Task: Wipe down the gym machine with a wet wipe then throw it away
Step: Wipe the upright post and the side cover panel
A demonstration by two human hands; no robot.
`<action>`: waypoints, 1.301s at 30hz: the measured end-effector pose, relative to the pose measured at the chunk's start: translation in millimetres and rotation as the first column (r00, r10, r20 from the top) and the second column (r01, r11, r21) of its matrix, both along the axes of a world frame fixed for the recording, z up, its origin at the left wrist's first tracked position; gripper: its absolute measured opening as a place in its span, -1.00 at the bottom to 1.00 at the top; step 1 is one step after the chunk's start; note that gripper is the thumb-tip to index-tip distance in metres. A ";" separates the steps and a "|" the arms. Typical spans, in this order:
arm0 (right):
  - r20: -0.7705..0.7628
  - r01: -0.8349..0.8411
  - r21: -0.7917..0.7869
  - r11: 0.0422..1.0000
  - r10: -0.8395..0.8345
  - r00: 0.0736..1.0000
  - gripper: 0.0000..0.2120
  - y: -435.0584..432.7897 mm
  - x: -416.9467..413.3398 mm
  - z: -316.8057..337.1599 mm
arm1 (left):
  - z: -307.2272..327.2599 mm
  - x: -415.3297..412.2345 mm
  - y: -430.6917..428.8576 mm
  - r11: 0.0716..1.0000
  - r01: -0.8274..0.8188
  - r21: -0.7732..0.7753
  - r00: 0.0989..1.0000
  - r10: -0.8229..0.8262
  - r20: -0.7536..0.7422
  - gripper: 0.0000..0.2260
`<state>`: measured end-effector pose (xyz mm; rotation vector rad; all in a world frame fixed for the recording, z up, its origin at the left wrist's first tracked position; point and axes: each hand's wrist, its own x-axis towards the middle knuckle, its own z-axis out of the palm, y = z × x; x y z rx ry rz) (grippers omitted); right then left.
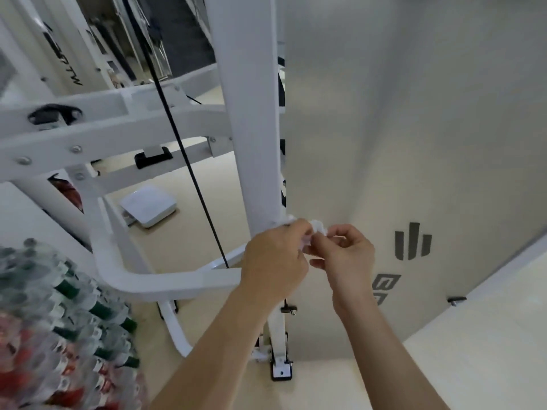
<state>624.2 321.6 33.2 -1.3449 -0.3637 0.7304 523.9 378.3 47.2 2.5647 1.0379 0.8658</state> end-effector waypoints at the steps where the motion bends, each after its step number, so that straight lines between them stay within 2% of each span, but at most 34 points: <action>1: -0.010 -0.018 -0.057 0.998 0.017 1.000 -0.87 -3.3 3.5 -1.0 | -3.5 7.3 2.1 0.998 0.016 -0.062 0.991 -0.024 -0.129 -0.75; 3: -0.134 -0.040 -0.086 0.995 0.028 0.991 -0.85 -11.4 11.2 -5.9 | -12.2 25.4 4.7 0.984 -0.003 -0.180 0.906 -0.073 -0.417 -0.78; 4: -0.202 -0.047 -0.082 0.995 0.029 0.979 -0.83 -15.6 14.3 -8.1 | -16.2 33.0 5.3 0.980 -0.020 -0.200 0.855 -0.087 -0.511 -0.78; 5: -0.249 -0.053 -0.065 0.996 0.035 0.968 -0.80 -19.6 17.0 -9.6 | -19.1 38.4 6.3 0.975 -0.027 -0.219 0.835 -0.098 -0.541 -0.77; 7: -0.284 -0.068 0.017 0.998 0.070 0.956 -0.79 -27.2 20.6 -12.4 | -18.0 40.0 5.0 0.958 -0.025 -0.287 0.885 -0.112 -0.452 -0.76; 9: -0.254 -0.126 0.131 0.983 0.156 0.955 -0.85 -31.6 20.5 -7.7 | -5.6 28.8 1.9 0.938 -0.002 -0.348 0.971 -0.082 -0.225 -0.75; 11: -0.194 -0.238 0.200 0.950 0.277 0.941 -0.88 -29.6 20.3 1.5 | 14.5 17.9 3.2 0.931 -0.003 -0.365 0.999 -0.015 -0.044 -0.74; 14: -0.062 -0.383 0.224 0.896 0.406 0.912 -0.86 -18.4 21.1 15.5 | 35.6 9.1 6.2 0.923 0.052 -0.380 0.998 -0.055 0.005 -0.76; 17: 0.242 -0.426 0.108 0.898 0.392 0.888 -0.87 -10.2 23.9 15.8 | 34.2 -4.2 2.9 0.954 0.026 -0.300 0.999 -0.034 -0.019 -0.78; 19: 0.470 -0.381 0.002 0.924 0.336 0.816 -0.84 -8.6 23.3 4.8 | 28.3 -16.7 -1.1 0.974 -0.022 -0.226 0.998 0.035 0.053 -0.82; 21: 0.621 -0.314 -0.046 0.948 0.274 0.734 -0.82 -9.8 23.1 -6.8 | 25.3 -22.4 -2.2 0.973 -0.056 -0.225 0.990 0.083 0.110 -0.82; 25: 0.804 -0.209 -0.066 0.976 0.176 0.568 -0.83 -20.1 32.9 -22.6 | 14.4 -8.3 -1.8 0.943 -0.057 -0.329 0.995 0.080 0.056 -0.79; 28: 0.864 -0.078 -0.073 0.994 0.103 0.494 -0.85 -27.7 53.0 -29.4 | 4.2 14.7 -5.3 0.935 -0.014 -0.355 1.000 0.015 0.000 -0.75; 32: 0.865 0.097 -0.111 0.989 0.048 0.500 -0.90 -36.9 84.5 -29.7 | 9.6 33.5 -7.0 0.942 -0.020 -0.334 0.999 0.027 0.017 -0.74; 36: 0.794 0.176 -0.053 0.983 -0.065 0.604 -0.91 -37.4 84.4 -24.5 | 23.5 28.2 -12.2 0.957 -0.177 -0.230 0.967 0.212 0.138 -0.77; 39: 0.809 0.286 -0.047 0.957 -0.131 0.573 -0.88 -28.4 78.6 -26.8 | 23.0 28.0 -9.1 0.964 -0.165 -0.208 0.964 0.202 0.174 -0.76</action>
